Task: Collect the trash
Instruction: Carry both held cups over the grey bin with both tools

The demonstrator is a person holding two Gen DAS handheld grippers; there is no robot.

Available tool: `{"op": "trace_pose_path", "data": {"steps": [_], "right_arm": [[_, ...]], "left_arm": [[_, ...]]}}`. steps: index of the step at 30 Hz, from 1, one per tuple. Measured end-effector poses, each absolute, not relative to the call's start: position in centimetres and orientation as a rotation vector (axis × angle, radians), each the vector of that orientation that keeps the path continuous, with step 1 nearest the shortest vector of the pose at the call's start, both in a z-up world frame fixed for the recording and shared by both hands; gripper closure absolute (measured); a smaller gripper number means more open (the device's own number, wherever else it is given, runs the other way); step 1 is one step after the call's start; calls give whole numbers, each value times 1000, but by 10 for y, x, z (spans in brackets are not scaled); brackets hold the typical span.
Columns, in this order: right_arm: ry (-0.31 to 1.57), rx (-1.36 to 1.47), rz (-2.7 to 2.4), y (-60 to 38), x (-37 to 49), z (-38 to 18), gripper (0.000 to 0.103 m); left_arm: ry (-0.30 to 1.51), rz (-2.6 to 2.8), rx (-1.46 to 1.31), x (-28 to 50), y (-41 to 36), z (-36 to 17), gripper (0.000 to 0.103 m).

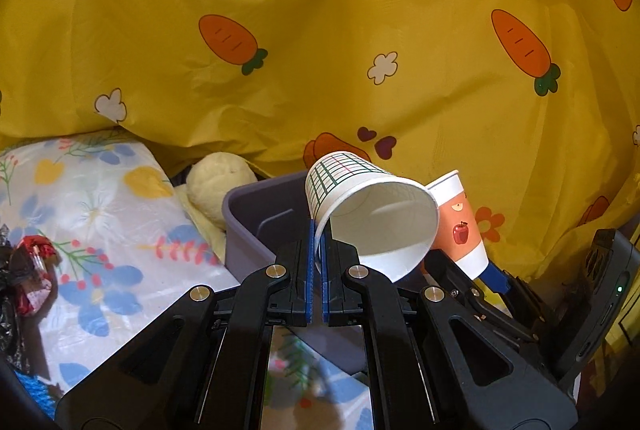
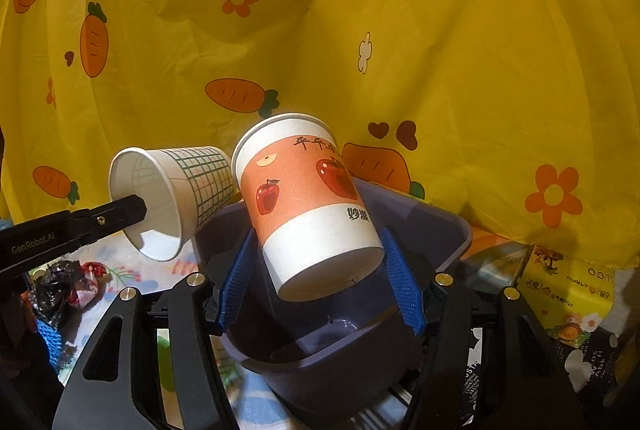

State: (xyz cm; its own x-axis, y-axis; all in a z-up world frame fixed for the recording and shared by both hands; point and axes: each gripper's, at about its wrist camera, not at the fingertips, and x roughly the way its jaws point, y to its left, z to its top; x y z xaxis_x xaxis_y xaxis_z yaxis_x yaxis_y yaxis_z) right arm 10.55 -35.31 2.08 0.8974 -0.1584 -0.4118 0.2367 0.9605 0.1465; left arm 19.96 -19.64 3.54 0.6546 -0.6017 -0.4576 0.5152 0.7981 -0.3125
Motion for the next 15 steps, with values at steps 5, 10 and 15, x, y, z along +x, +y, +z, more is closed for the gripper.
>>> {"op": "trace_pose_path", "data": {"steps": [5,10,15], "right_arm": [[434,194,-225,-359,113,14,41],[458,187,-231,-360,117,6,41],[467,193,-237,-364,121,3,41]], "left_arm": [[622,-643,-166,214,-207,22,101],[640,-649,-161,220,-214,16,101],[656,-645,-154,225,-216,9,101]]}}
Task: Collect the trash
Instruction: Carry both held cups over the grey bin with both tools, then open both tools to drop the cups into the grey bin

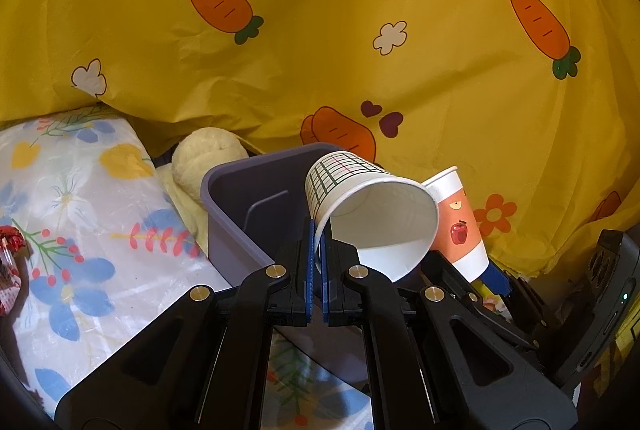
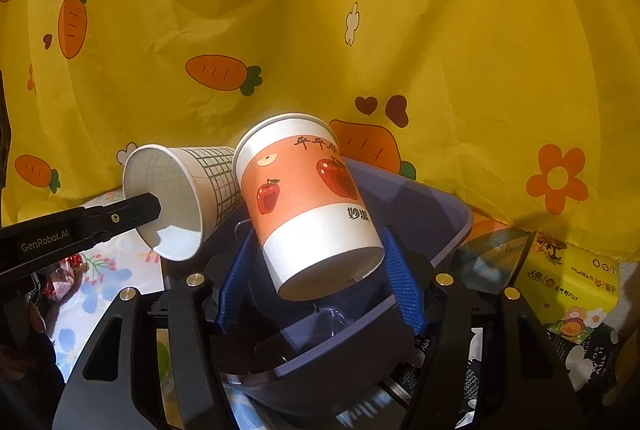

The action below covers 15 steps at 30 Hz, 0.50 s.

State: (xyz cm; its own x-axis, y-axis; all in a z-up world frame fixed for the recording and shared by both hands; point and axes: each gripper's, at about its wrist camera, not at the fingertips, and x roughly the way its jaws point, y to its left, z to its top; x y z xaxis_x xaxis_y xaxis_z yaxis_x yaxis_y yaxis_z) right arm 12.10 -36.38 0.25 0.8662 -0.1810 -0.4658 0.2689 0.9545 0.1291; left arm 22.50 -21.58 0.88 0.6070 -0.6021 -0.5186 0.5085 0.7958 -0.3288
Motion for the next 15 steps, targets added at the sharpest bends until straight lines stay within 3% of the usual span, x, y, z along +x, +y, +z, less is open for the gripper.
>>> {"op": "trace_pose_path", "data": {"steps": [15], "right_arm": [[490,183,-251,-364,130,-5,40]], "left_arm": [[685,-647,-144,231,-217,-3,100]]}}
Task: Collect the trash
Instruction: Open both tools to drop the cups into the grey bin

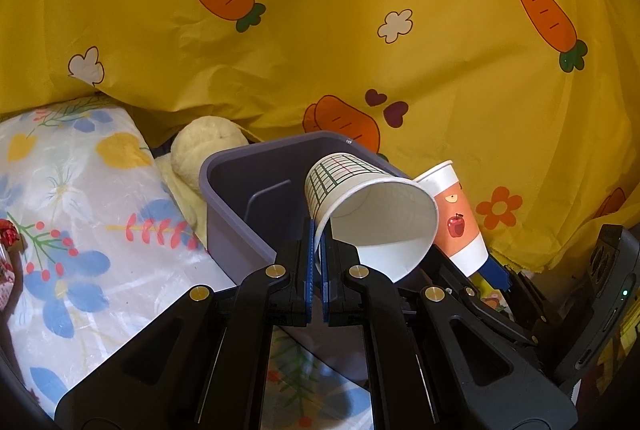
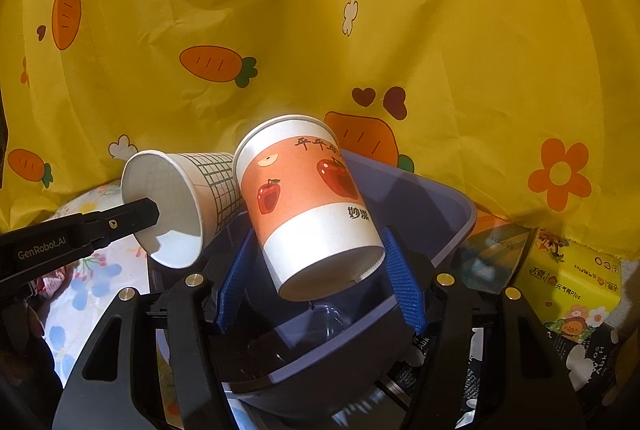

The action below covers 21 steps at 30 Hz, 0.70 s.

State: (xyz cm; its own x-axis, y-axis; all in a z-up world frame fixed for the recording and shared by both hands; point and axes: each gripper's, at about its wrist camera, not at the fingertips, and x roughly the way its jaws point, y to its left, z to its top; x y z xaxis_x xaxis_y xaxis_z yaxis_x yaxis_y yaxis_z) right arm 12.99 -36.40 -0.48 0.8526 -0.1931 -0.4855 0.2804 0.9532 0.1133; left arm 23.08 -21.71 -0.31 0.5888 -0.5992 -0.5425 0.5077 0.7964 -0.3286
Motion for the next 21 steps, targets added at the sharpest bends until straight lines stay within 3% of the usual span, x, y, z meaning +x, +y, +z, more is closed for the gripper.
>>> {"op": "trace_pose_path", "data": {"steps": [3,5,8,14,16,21], "right_arm": [[491,186,-254,-365,130,-6,40],[489,188,-250,-365,130,-6,39],[484,189,-262,-366,128,-5,33],[461,190,-266,-363,120,1,23],[449,190,-267,-360,116,3,17],[428,190,-248,-348,105,9,14]], "left_arm": [[684,-645,-146,231,-214,-4,89],[669,-623,-153,229,-210,-3,60],[627,-567,-182,225,-195,1,26],[567,-449,-205,212,-160,12,9],[553,-432,-204,205,-151,15,7],[499,-360,-156,178,-130,23,6]]}}
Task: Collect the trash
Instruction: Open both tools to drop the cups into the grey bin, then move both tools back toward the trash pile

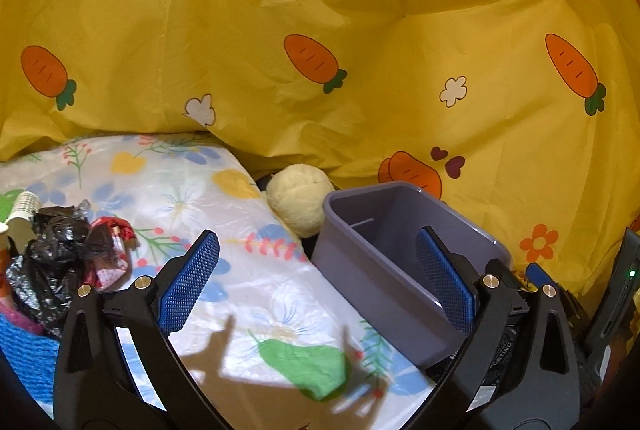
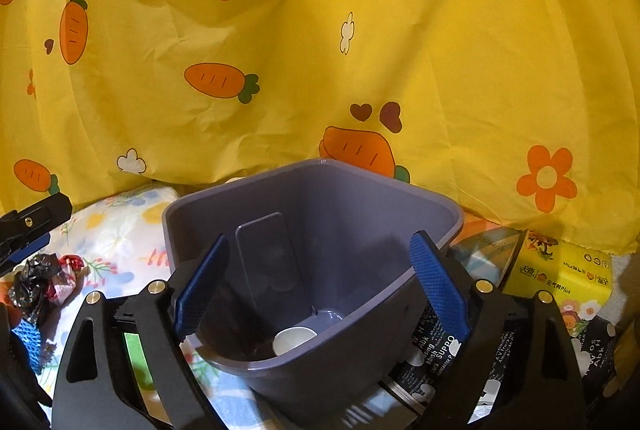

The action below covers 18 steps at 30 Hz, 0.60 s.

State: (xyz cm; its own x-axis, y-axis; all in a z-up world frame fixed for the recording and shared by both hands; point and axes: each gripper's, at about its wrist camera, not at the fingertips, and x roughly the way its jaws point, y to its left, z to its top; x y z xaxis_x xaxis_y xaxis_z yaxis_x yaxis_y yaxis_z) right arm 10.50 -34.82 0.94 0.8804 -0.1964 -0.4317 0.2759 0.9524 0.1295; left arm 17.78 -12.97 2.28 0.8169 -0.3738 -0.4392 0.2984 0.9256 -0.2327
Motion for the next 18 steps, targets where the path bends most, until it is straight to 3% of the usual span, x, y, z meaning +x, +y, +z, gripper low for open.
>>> {"op": "trace_pose_path", "data": {"steps": [4,18], "right_arm": [[404,189,-225,-334,95,14,7],[396,190,-85,-262,73,19,6]], "left_arm": [[479,-300,-145,156,-105,24,6],[438,-39,-99,88,-7,13,6]]}}
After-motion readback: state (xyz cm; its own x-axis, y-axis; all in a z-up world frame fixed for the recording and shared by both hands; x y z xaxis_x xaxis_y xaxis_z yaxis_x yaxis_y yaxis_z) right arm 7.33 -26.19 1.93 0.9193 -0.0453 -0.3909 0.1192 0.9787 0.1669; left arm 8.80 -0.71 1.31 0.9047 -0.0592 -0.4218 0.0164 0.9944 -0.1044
